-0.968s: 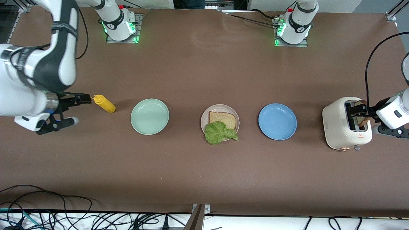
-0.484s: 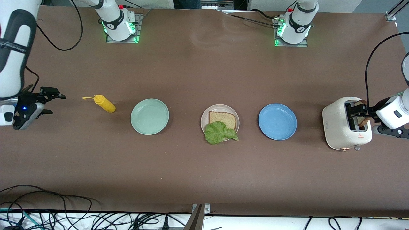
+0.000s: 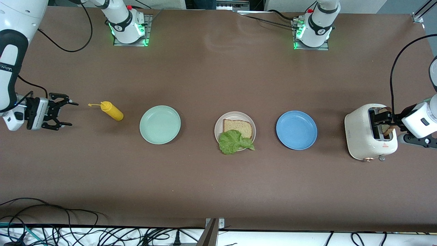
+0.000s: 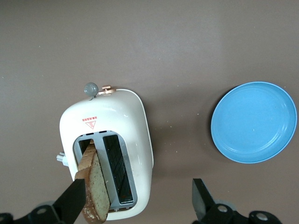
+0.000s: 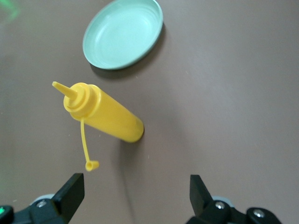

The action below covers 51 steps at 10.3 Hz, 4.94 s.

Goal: Make sandwich on beige plate with both arms
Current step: 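Move the right gripper to the yellow mustard bottle, then close the right gripper on the mustard bottle and lift it, then carry the mustard bottle with the right gripper over the lettuce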

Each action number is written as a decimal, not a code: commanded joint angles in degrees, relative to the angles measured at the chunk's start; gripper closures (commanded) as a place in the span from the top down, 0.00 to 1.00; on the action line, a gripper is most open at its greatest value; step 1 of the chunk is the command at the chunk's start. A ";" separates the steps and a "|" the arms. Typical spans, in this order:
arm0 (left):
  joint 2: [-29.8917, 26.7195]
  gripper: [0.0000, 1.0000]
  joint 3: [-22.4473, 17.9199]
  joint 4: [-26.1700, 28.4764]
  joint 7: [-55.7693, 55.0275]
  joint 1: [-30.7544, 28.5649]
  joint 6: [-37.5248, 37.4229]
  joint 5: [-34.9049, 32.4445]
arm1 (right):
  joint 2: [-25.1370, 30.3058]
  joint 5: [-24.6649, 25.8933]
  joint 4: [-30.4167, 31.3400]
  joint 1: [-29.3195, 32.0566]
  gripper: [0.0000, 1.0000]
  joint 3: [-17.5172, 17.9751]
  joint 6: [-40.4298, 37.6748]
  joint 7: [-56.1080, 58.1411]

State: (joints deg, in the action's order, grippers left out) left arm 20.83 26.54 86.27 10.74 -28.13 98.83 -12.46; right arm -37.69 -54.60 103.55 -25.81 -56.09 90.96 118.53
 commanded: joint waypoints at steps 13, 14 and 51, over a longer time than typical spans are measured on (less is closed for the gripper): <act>-0.26 1.00 0.44 -0.40 -0.27 0.18 -0.21 -2.04 | -5.99 -13.16 4.99 15.70 1.00 20.57 -2.02 22.36; -0.26 1.00 0.44 -0.40 -0.28 0.27 -0.21 -1.96 | -6.25 -13.25 5.51 15.70 1.00 20.75 -1.93 22.36; 1.06 1.00 0.53 -0.58 -2.12 1.50 0.05 -2.13 | -21.71 57.65 -24.80 -51.44 0.00 10.21 33.76 -90.22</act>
State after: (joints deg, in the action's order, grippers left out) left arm 22.02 26.81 86.15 9.45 -26.80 99.00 -12.46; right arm -56.30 -0.79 81.38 -76.29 -44.57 125.35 30.59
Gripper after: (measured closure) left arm 0.000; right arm 0.656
